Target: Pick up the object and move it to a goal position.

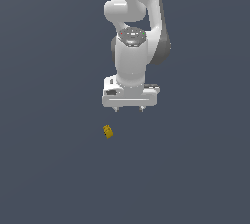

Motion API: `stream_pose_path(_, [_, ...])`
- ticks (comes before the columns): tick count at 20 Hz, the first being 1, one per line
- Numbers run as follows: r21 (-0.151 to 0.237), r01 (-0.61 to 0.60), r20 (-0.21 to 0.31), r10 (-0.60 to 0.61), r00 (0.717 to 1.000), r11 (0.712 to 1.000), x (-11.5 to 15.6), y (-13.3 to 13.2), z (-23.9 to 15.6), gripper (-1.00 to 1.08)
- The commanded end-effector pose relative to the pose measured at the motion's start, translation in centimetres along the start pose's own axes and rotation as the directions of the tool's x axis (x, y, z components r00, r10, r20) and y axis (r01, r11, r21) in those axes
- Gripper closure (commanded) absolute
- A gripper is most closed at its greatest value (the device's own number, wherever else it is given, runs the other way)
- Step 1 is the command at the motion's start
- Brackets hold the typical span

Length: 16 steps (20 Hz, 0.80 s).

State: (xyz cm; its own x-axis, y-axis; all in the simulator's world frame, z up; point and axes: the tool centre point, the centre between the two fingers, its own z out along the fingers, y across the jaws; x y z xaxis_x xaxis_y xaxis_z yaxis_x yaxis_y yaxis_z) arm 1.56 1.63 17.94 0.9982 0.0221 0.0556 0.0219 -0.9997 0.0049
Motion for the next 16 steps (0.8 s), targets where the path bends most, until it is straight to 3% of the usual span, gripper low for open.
stream_pose_path(1, [0.0,0.0,0.0,0.0,1.0,1.0,0.0,0.0,0.0,-0.92])
stream_pose_path(10, [0.022,0.053,-0.039,-0.052,0.998,0.998,0.8,-2.9,-1.8,-0.92])
stream_pose_path(16, [0.022,0.055,-0.039,-0.055,0.998,0.998,0.8,-2.8,-1.8,-0.92])
